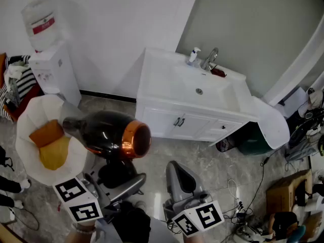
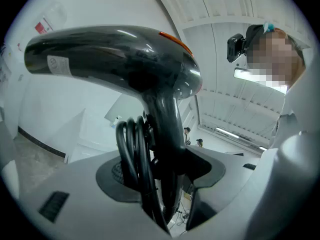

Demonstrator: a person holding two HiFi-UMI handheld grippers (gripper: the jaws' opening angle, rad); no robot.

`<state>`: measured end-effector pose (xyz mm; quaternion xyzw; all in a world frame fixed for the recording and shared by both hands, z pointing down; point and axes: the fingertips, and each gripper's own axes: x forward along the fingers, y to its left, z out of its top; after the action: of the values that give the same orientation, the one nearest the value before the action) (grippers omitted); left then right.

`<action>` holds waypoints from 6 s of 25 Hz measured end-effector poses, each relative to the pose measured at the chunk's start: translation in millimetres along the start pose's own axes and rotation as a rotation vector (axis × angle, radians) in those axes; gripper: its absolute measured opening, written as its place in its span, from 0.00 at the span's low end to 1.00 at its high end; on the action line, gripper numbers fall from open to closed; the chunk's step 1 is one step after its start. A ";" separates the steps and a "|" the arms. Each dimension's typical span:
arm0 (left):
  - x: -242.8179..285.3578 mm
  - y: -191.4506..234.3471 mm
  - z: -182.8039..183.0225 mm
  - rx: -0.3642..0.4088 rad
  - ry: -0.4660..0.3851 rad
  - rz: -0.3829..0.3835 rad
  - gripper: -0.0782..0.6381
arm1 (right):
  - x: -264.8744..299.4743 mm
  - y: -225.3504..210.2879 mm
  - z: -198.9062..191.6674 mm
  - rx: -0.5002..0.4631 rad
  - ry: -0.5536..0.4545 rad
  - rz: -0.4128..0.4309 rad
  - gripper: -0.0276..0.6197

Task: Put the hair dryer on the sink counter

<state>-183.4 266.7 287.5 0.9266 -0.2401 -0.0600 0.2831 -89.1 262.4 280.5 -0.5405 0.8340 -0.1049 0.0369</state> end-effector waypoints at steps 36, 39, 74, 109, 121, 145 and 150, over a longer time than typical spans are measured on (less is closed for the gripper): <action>-4.1 14.9 -8.3 0.049 0.067 -0.096 0.48 | 4.5 9.7 -18.8 0.001 0.015 -0.128 0.04; -7.3 15.7 -8.3 0.051 0.073 -0.112 0.48 | 3.8 13.6 -22.7 0.004 0.015 -0.147 0.04; 138.1 20.5 2.2 0.048 0.031 -0.033 0.48 | 36.1 -127.9 11.9 -0.010 0.036 -0.049 0.04; 226.1 21.9 7.5 0.060 -0.037 0.082 0.48 | 51.0 -221.4 23.0 0.014 0.050 0.088 0.04; 241.3 55.1 29.2 0.048 -0.033 0.065 0.48 | 88.7 -234.1 22.4 0.017 0.065 0.064 0.04; 281.6 180.3 112.3 0.042 0.016 0.015 0.48 | 233.8 -258.5 37.0 0.013 0.084 -0.003 0.04; 290.6 205.0 130.6 0.020 0.011 -0.019 0.47 | 258.4 -265.6 42.3 0.005 0.076 -0.043 0.04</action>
<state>-44.9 -85.8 299.4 0.9319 -0.2304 -0.0553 0.2746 48.9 -82.9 309.7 -0.5538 0.8227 -0.1283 0.0041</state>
